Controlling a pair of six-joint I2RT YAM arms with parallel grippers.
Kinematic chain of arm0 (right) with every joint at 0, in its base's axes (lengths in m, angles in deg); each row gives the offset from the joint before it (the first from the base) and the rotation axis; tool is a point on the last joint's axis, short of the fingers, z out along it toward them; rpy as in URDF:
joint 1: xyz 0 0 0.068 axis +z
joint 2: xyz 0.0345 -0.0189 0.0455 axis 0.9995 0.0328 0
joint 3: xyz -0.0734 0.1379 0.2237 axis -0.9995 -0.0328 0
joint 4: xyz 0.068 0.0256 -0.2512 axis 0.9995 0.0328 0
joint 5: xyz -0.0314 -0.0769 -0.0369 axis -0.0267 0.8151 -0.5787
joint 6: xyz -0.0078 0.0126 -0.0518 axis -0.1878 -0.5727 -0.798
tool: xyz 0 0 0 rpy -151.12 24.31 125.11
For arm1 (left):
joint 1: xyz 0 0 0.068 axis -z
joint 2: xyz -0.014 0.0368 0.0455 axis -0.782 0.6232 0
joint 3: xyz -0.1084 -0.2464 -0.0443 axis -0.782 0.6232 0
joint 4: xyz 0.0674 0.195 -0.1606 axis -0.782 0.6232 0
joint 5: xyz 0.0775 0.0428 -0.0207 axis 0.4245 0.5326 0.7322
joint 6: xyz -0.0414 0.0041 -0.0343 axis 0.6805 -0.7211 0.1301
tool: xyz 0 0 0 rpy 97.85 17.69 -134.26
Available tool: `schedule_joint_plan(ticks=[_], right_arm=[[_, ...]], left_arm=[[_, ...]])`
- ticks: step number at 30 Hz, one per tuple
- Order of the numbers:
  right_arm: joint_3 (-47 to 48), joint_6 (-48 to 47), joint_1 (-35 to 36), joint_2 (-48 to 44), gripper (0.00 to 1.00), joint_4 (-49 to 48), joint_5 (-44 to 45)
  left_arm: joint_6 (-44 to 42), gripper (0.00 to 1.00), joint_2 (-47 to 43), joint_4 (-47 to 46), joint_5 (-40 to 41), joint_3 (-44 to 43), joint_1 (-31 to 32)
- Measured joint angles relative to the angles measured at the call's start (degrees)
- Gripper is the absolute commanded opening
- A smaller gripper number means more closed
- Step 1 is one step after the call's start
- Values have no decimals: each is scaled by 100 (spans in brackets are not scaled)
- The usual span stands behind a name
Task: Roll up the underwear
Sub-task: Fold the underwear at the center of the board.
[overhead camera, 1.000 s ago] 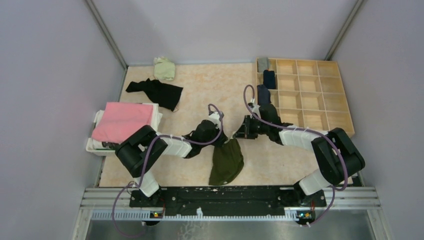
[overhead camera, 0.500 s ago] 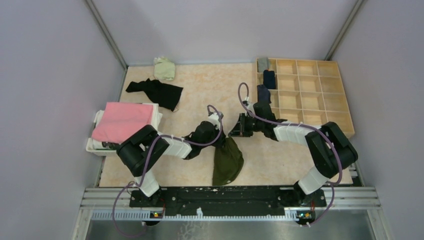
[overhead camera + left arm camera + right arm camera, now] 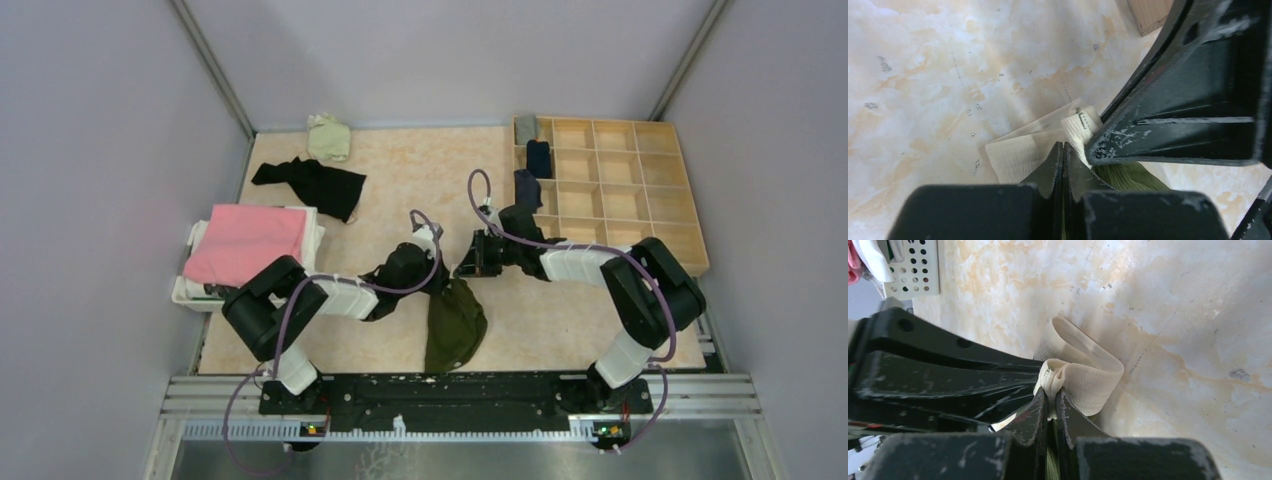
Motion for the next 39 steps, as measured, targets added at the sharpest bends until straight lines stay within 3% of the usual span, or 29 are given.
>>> schedule_joint_plan(ticks=[11, 15, 19, 21, 25, 39], right_arm=[[4, -42, 2, 0, 0, 85, 166], [9, -46, 2, 2, 0, 138, 225], [22, -79, 4, 50, 0, 205, 293], [42, -85, 7, 63, 0, 234, 313], [42, -85, 7, 63, 0, 260, 337], [44, -140, 7, 63, 0, 278, 369]], left_arm=[[-168, 0, -1213, 787, 323, 17, 7], [-22, 13, -1696, 1193, 568, 26, 251], [365, 33, -1912, 1915, 1143, -129, 992], [688, 41, -1884, 2468, 1491, -378, 1379], [1255, 50, -1606, 3403, 2090, -1027, 1884], [1738, 55, 153, 5042, 3049, -2730, 2597]])
